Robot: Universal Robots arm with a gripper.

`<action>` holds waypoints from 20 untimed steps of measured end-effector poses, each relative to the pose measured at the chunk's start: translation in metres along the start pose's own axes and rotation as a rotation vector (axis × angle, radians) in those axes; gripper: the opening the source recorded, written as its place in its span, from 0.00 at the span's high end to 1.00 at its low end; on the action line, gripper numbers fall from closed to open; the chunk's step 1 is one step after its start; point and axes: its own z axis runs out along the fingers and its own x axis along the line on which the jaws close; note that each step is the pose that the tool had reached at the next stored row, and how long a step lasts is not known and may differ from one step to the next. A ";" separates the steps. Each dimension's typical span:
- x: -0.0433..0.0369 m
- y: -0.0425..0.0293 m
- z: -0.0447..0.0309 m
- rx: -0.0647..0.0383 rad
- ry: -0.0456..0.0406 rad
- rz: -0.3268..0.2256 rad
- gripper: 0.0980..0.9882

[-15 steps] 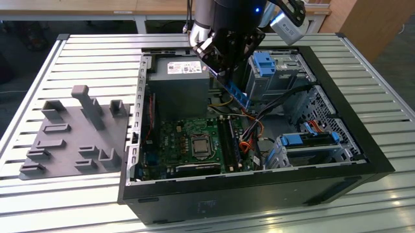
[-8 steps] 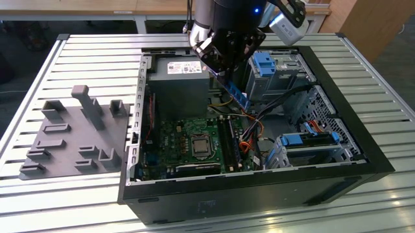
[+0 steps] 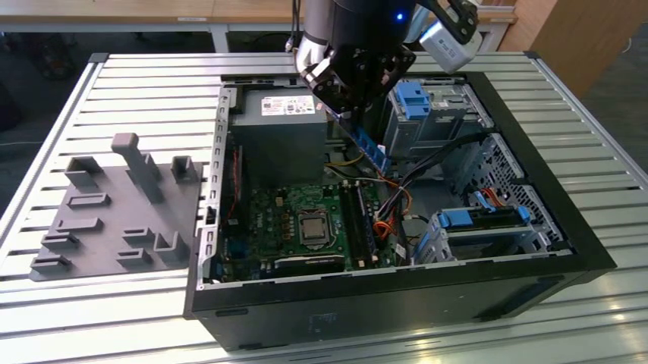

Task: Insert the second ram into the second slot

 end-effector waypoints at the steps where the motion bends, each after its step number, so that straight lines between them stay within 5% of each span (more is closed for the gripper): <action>1: 0.0000 0.0000 0.0000 0.000 -0.0001 0.003 0.96; 20: 0.0000 0.0000 0.0004 0.001 -0.0017 0.045 0.96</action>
